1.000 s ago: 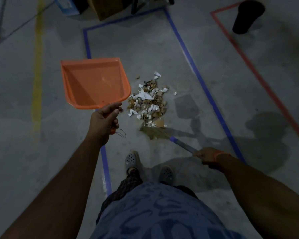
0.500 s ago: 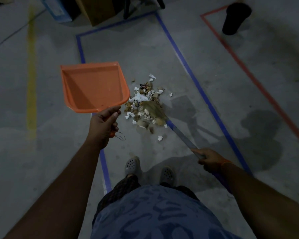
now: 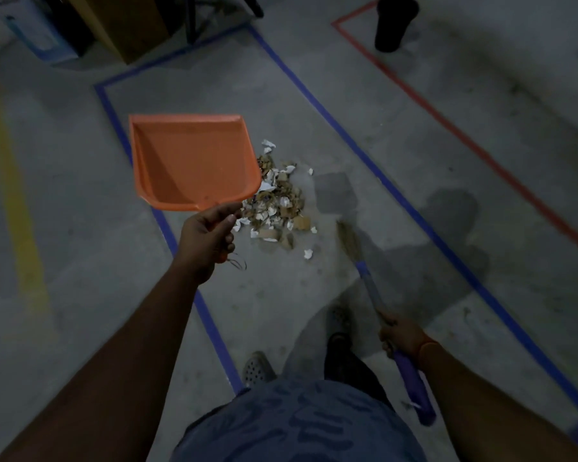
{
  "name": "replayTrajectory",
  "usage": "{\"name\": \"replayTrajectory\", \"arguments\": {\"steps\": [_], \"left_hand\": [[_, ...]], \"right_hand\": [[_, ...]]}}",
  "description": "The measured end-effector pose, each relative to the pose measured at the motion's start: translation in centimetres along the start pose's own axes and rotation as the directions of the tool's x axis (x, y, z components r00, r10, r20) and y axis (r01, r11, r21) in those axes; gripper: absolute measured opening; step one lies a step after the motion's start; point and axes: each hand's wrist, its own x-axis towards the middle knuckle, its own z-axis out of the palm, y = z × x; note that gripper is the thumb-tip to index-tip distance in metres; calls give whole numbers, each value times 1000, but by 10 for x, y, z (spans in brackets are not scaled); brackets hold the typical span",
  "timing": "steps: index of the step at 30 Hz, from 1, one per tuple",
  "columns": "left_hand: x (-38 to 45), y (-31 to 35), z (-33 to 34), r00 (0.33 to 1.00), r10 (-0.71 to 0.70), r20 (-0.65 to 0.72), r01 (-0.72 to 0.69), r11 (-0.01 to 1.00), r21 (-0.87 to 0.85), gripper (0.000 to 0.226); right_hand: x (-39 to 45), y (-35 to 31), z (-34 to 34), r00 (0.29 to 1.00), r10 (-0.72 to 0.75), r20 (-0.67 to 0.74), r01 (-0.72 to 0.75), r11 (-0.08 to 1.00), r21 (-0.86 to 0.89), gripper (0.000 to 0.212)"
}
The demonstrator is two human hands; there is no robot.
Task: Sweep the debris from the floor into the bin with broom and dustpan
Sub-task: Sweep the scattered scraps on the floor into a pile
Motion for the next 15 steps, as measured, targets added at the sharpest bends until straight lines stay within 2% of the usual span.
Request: {"name": "replayTrajectory", "arguments": {"steps": [5, 7, 10, 12, 15], "left_hand": [[-37, -19, -64, 999, -7, 34, 7, 1000, 11, 25], [-53, -23, -91, 1000, -22, 4, 22, 1000, 18, 26], [-70, -26, -130, 998, -22, -59, 23, 1000, 18, 27], [-77, -27, -153, 996, -14, -92, 13, 1000, -6, 26], [-83, -26, -182, 992, 6, -123, -9, 1000, -19, 25]], "right_hand": [[-19, 0, 114, 992, 30, 122, -30, 1000, -9, 37], [-14, -3, 162, 986, -2, 168, -2, 1000, 24, 42], [-14, -32, 208, 973, -46, 227, 32, 997, 65, 27], [-29, -66, 223, 977, -76, 198, 43, 986, 163, 35], [-39, -96, 227, 982, -135, 131, 103, 969, 225, 61]]}}
